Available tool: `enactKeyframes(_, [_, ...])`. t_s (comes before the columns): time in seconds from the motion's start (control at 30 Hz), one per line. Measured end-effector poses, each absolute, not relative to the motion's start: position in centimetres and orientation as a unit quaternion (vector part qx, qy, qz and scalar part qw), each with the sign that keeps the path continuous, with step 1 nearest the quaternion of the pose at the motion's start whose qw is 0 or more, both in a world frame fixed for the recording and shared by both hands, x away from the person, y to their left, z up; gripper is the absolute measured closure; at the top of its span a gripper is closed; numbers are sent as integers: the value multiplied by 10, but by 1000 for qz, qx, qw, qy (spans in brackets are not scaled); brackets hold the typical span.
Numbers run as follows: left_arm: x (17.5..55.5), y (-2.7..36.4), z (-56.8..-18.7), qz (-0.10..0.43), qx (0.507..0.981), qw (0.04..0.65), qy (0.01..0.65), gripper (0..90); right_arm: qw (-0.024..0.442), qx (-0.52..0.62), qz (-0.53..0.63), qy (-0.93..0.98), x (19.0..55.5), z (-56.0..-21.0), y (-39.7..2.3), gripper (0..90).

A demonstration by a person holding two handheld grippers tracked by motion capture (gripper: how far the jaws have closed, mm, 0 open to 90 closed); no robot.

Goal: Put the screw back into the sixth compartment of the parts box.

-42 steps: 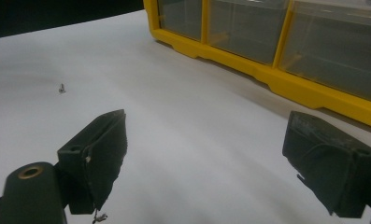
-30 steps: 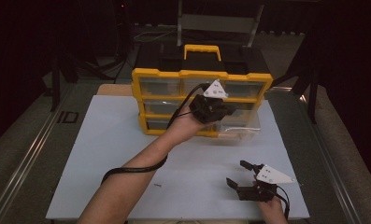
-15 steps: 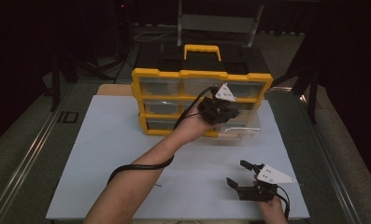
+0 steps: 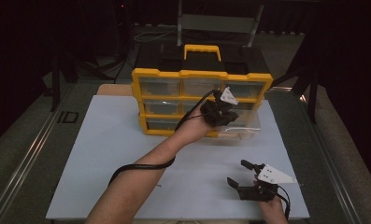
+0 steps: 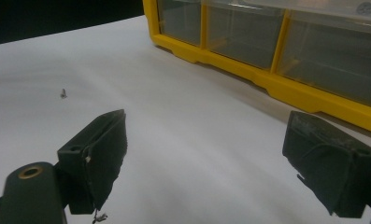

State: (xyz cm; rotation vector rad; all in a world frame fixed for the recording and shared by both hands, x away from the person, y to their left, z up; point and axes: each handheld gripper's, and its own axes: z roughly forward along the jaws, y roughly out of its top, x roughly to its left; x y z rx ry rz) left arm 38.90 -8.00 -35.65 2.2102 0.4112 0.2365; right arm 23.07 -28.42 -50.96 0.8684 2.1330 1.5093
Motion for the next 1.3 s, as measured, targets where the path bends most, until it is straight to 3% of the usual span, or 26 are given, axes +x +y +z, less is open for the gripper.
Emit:
enactKeyframes(0.03, [390, -80, -357, 93, 886, 422, 166, 869, 193, 309, 539, 760, 231, -510, -284, 139])
enactKeyframes(0.07, [390, -81, -358, 90, 888, 419, 166, 796, 192, 310, 539, 759, 231, -510, -285, 139])
enactKeyframes(0.3, [388, -72, -351, 85, 879, 442, 157, 655, 191, 310, 538, 760, 231, -510, -285, 138])
enactKeyframes(0.53, [385, -57, -345, 66, 879, 449, 148, 433, 192, 310, 537, 761, 231, -510, -285, 139])
enactKeyframes(0.6, [383, -53, -344, 73, 881, 443, 149, 333, 192, 310, 537, 761, 231, -510, -285, 139])
enactKeyframes(0.7, [380, -47, -343, 81, 881, 440, 153, 267, 192, 310, 536, 761, 231, -510, -285, 139])
enactKeyframes(1.0, [368, -23, -341, 86, 877, 446, 158, 178, 192, 309, 536, 762, 231, -510, -285, 139])
enactKeyframes(1.3, [351, 9, -352, 87, 880, 439, 157, 174, 190, 308, 534, 764, 231, -511, -283, 139])
